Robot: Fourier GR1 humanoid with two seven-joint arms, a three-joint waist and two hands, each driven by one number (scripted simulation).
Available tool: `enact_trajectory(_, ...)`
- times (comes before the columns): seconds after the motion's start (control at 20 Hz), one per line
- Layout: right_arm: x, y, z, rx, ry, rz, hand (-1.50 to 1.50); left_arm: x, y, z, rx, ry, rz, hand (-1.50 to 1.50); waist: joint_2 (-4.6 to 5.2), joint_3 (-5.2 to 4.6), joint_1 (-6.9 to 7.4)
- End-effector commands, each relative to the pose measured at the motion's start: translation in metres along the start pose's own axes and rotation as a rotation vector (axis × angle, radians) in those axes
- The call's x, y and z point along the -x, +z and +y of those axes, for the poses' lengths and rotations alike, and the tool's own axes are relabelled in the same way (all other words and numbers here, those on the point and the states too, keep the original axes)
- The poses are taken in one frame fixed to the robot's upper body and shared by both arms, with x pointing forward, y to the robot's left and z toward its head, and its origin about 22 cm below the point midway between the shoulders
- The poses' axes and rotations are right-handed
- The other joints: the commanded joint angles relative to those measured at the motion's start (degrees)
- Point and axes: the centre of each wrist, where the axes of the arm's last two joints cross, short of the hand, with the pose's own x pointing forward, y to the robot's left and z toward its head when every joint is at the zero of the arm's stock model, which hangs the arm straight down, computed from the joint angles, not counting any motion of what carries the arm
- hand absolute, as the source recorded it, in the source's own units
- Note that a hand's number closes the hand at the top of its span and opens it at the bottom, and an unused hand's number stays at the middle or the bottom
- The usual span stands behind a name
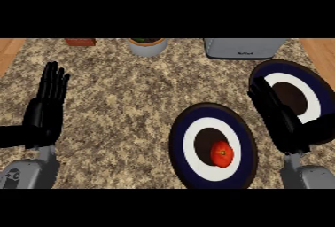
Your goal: Pick the tomato from the plate and place it in the plate
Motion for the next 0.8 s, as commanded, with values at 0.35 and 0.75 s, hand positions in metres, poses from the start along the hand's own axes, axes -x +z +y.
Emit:
enact_trajectory(0.35,0.017,-0.031,0.038,-0.747,0.656,0.583,-1.50,-0.021,-0.012,-0.040,0.454,-0.129,-0.085,0.00,2.00,2.16,10.65)
enact_trajectory(0.75,-0.033,-0.076,0.088,-1.187,1.117,0.448,-1.50,-0.020,-0.015,-0.042,0.516,-0.172,-0.040,0.00,0.79,2.48,6.53)
